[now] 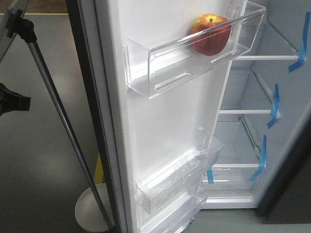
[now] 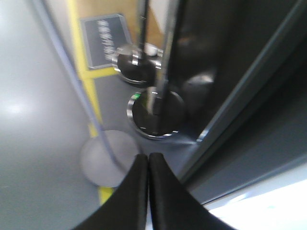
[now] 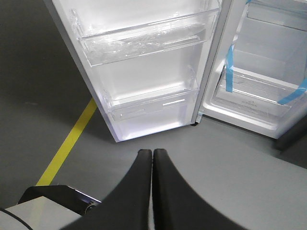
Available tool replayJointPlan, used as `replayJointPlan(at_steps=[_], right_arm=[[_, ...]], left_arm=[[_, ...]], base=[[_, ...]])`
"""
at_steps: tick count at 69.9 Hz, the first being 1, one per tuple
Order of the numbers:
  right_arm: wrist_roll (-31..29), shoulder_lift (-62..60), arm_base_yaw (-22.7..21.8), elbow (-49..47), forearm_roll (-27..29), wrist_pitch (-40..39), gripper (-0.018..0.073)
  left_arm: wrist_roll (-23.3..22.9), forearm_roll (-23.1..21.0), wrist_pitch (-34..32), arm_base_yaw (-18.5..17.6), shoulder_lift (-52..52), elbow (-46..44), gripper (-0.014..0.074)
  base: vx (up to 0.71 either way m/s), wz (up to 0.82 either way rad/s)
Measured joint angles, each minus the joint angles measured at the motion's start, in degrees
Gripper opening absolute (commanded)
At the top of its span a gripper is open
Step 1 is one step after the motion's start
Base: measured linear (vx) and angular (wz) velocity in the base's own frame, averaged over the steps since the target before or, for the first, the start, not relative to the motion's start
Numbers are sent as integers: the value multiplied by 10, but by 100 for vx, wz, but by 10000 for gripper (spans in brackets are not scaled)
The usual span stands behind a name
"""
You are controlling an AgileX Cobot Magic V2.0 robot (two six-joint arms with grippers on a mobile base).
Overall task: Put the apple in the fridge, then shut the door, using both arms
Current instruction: 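Reach the left gripper toward the outer edge of the refrigerator door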
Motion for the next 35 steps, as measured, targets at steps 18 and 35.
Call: replayJointPlan(at_steps=[18,35], right_arm=[[0,0,0,0,0,0,-9],[0,0,0,0,0,0,-9]], left_arm=[[67,-117,-10,0,114,-61,-6],[129,-238,-20,0,186,-98,-6]], base=[[0,0],[0,0]])
